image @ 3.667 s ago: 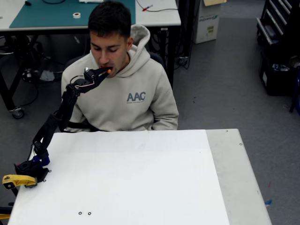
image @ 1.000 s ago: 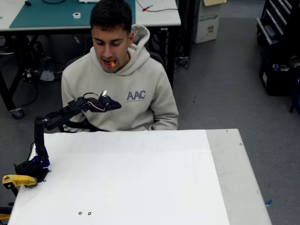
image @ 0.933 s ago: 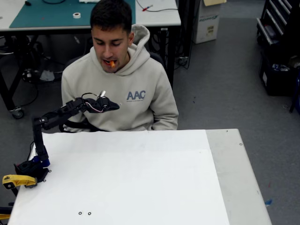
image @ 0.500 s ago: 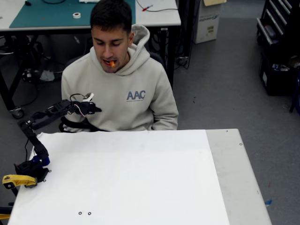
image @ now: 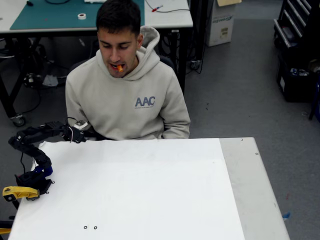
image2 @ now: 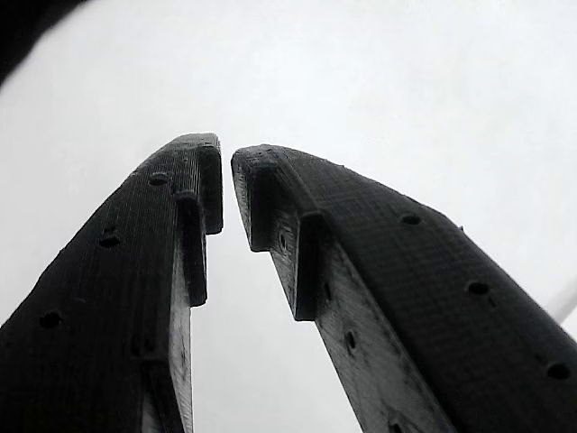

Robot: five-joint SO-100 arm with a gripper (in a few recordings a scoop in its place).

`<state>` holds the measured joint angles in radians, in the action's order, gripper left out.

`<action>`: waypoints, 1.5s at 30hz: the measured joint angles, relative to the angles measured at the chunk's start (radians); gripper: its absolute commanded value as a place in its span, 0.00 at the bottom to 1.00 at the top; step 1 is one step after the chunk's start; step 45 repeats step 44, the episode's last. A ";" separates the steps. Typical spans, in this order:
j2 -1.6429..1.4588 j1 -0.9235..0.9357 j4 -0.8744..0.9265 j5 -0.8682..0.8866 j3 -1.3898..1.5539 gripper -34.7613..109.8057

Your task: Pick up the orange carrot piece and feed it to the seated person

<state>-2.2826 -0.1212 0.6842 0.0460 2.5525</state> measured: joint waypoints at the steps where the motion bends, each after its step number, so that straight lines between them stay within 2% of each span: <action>1: -0.038 -0.015 0.000 0.003 0.040 0.22; 10: -0.488 -0.075 0.003 -0.008 0.337 0.22; 16: -0.709 -0.071 0.017 -0.008 0.422 0.22; 25: -0.923 -0.067 0.319 -0.008 0.433 0.22; 30: -0.985 -0.067 0.405 -0.008 0.433 0.22; 45: -0.991 -0.067 0.413 -0.008 0.433 0.22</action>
